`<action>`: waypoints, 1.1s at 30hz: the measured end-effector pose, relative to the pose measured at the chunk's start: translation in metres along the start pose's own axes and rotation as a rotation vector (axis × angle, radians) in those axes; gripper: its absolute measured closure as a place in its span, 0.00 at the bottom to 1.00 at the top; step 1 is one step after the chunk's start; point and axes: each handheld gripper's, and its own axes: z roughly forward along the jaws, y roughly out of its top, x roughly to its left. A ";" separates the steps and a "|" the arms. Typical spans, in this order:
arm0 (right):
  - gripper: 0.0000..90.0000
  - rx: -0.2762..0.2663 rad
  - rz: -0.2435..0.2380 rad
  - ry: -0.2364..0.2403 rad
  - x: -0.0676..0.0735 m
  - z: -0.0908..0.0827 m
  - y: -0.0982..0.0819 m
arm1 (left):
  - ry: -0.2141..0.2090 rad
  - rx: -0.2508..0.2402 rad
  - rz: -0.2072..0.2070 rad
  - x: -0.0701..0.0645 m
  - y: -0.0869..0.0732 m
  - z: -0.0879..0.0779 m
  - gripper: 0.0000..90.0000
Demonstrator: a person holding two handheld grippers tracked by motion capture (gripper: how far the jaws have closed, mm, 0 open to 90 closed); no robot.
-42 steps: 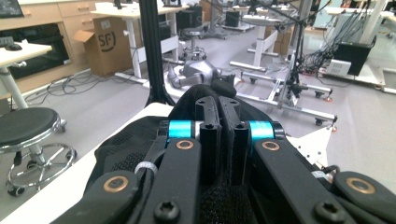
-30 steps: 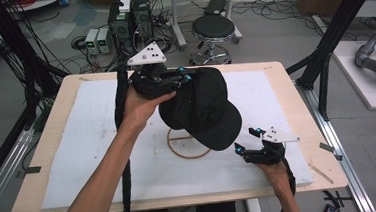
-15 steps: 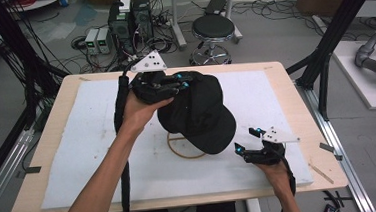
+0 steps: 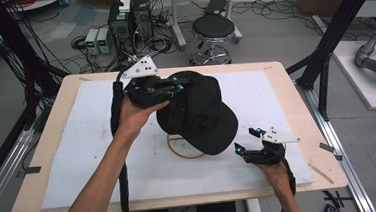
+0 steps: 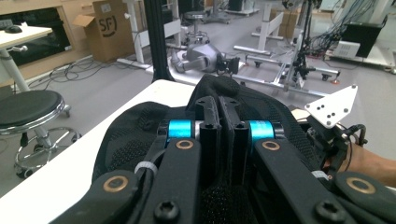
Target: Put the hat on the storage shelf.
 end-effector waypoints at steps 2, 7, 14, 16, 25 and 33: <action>0.21 0.001 -0.001 -0.001 0.000 0.000 0.000 | -0.004 -0.007 -0.007 0.000 -0.002 0.001 0.96; 0.21 -0.003 -0.007 -0.002 0.000 0.000 0.000 | -0.021 -0.036 -0.031 0.003 -0.009 0.001 0.96; 0.21 -0.002 -0.011 -0.002 0.000 0.000 0.000 | -0.028 -0.053 -0.033 0.004 -0.012 0.001 0.96; 0.21 -0.002 -0.009 -0.003 0.000 0.000 0.000 | -0.033 -0.054 -0.035 0.004 -0.012 0.001 0.95; 0.21 0.002 -0.006 0.000 0.000 0.000 0.000 | -0.030 -0.057 -0.039 0.003 -0.011 0.000 0.81; 0.21 0.003 -0.010 0.000 0.000 0.000 0.000 | 0.007 -0.063 -0.075 0.006 -0.012 -0.003 0.39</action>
